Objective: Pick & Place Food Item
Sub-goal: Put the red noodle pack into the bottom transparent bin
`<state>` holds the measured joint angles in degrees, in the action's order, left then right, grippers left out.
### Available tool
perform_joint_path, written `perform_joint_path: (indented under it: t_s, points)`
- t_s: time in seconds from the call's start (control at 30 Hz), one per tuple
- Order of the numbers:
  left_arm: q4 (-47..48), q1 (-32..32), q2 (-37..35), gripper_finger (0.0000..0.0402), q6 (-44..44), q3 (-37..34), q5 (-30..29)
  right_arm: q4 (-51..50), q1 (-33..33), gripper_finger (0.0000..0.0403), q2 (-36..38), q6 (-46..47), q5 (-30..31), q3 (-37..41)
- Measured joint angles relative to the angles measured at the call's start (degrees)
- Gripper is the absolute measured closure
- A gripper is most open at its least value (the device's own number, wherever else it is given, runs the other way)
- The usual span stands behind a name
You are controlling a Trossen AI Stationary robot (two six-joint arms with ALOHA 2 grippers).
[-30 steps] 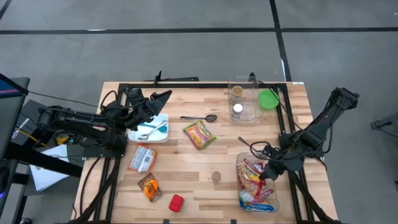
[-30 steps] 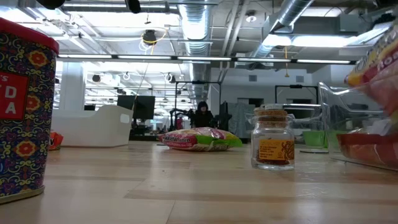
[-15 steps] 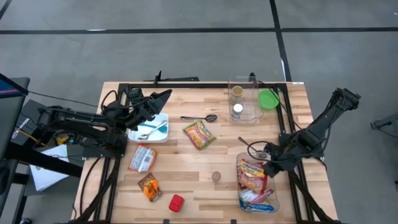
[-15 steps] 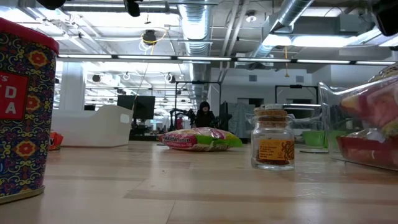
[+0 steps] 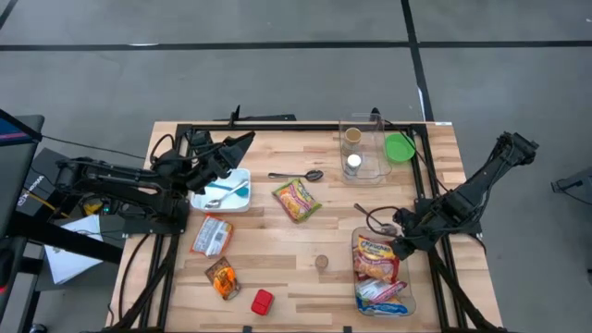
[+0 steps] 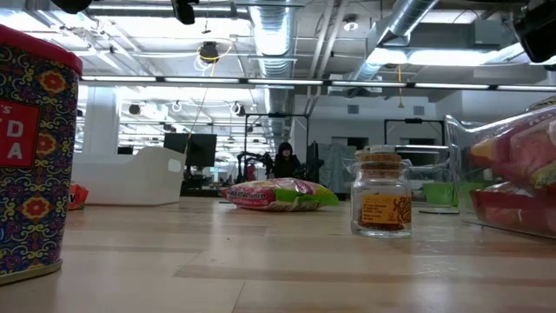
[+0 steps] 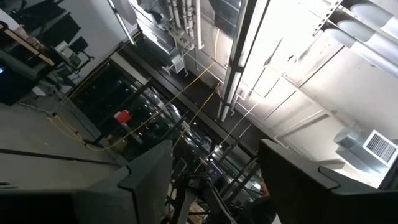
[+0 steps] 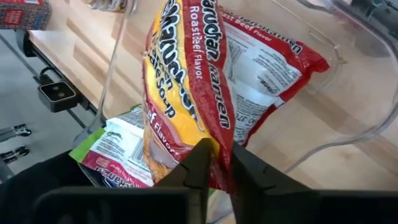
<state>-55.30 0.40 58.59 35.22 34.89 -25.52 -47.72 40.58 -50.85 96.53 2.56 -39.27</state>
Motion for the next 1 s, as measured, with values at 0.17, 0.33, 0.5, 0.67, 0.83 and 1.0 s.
perform_joint_path:
  t_s: [0.17, 0.33, 0.5, 0.67, 0.83, 1.0]
  points:
    - [0.0, 0.0, 0.0, 0.0170, -0.2, 0.0, -0.1, -1.7, 0.0, 0.0307, 0.0, 0.8, -1.3, -0.2]
    - [0.0, 0.0, 0.0, 0.0170, -0.3, 0.0, -1.1, -7.3, 0.0, 0.0274, 0.0, 1.0, 0.2, -3.3]
    - [0.0, 0.0, 0.0, 0.0170, -0.3, 0.0, -1.1, -11.7, 0.2, 0.0270, 0.0, -1.8, 3.9, -8.7]
    - [0.0, 0.0, 0.0, 0.0170, -0.4, 0.0, -1.7, -8.0, 0.7, 0.0289, -0.1, -12.0, 3.8, -10.8]
    - [0.1, 0.0, 0.0, 0.0170, -0.4, 0.0, -1.7, -7.0, -0.2, 0.0342, -1.5, -18.0, 2.7, -10.8]
    - [0.5, 0.0, 0.0, 0.0170, -0.4, 0.0, -1.7, -6.7, -1.8, 0.0395, -4.7, -21.3, -0.3, -10.8]
